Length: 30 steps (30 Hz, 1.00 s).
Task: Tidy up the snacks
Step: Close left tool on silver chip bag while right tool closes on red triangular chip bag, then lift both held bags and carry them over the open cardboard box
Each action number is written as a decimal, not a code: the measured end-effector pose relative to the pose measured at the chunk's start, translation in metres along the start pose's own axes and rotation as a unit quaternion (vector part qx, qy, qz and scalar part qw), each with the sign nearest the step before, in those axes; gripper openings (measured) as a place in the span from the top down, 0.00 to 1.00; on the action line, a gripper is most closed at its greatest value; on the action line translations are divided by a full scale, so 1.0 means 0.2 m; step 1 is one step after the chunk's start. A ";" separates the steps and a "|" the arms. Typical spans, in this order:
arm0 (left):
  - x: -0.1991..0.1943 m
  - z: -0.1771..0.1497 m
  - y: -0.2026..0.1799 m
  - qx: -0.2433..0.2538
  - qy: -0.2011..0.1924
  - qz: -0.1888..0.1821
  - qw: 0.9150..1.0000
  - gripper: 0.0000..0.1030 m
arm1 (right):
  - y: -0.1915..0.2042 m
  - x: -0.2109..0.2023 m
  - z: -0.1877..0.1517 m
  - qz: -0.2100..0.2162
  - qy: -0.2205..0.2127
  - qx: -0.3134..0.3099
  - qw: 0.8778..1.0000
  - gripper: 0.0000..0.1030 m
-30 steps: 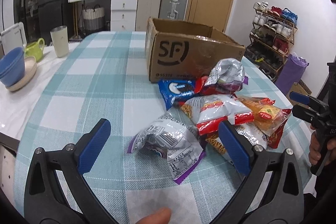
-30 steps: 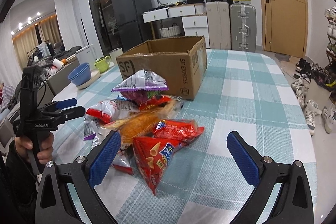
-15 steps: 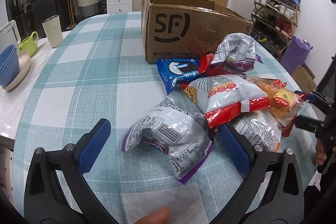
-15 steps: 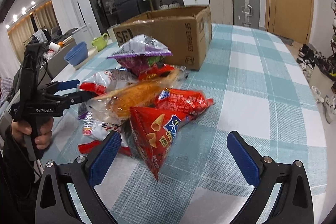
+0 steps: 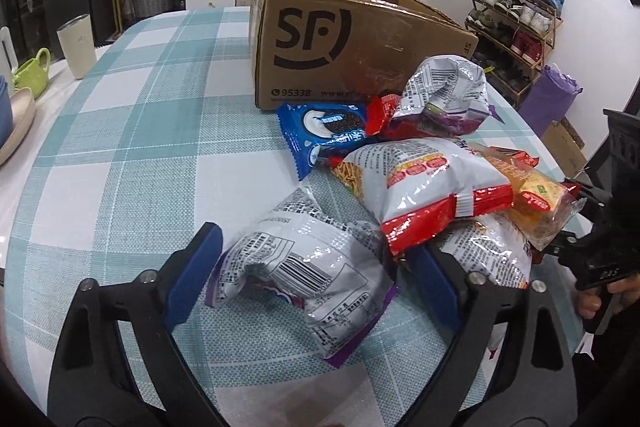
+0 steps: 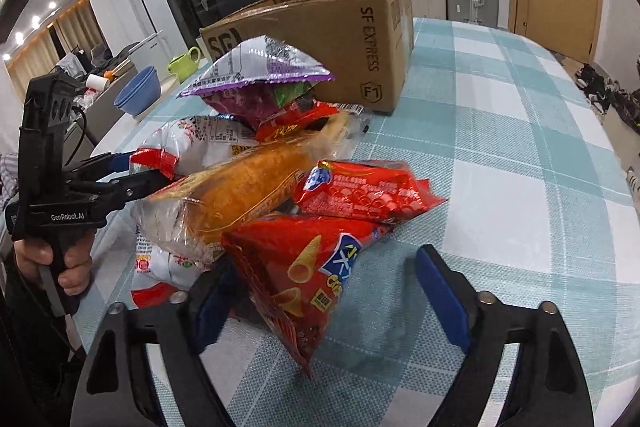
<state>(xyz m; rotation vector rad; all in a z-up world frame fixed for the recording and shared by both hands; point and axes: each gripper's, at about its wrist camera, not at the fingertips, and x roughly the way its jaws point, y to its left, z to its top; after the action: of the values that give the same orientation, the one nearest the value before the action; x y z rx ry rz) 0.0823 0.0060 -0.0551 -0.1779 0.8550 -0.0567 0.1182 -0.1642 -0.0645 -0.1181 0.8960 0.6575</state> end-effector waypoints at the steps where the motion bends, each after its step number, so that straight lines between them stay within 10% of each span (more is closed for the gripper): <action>1: 0.00 0.00 0.00 0.000 0.001 -0.003 1.000 0.19 | 0.01 0.00 0.00 -0.002 -0.002 -0.003 1.000 0.22; 10: -0.02 -0.01 0.03 -0.011 -0.010 -0.019 1.000 0.39 | 0.02 -0.02 -0.01 0.029 -0.008 -0.001 1.000 0.55; 30: -0.31 -0.13 0.07 -0.041 -0.060 -0.009 0.997 0.43 | -0.04 -0.30 -0.11 -0.028 -0.078 0.019 0.996 0.58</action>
<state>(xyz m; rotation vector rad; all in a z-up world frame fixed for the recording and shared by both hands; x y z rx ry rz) 0.0211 0.0232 -0.0275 -0.2629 0.7359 -0.0286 0.0821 -0.2080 -0.0341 -0.0576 0.7524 0.5897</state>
